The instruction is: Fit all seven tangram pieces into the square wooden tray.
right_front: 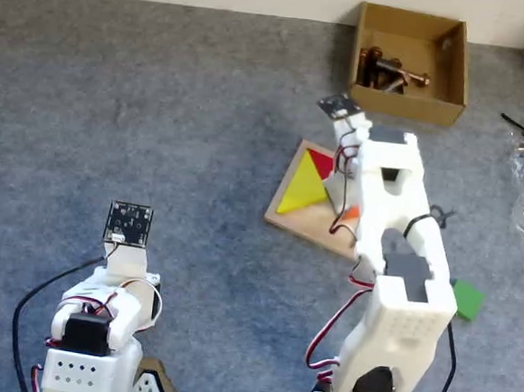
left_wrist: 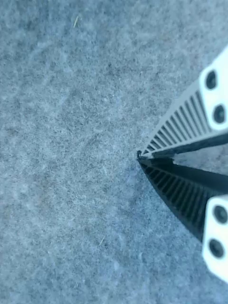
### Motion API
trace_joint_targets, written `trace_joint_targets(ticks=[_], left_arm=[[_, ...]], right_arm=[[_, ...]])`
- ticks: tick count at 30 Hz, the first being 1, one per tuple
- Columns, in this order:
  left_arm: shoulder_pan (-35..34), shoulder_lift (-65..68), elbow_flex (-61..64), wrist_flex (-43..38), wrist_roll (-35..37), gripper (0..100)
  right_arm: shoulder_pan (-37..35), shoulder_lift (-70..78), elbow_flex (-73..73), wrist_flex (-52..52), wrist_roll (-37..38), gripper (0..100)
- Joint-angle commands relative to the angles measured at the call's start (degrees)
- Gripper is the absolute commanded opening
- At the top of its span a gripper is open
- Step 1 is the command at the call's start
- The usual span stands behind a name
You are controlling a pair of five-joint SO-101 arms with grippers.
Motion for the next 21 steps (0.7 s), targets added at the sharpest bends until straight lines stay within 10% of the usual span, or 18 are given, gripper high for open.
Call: trace_joint_targets(ticks=[1, 21], left_arm=[[0.92, -0.40, 1.10, -0.09, 0.44, 1], [0.92, -0.40, 1.10, -0.09, 0.44, 1]], right_arm=[[-0.48, -7.43, -8.13, 8.22, 0.09, 0.5], [24.48, -21.14, -13.32, 19.03, 5.36, 0.5]])
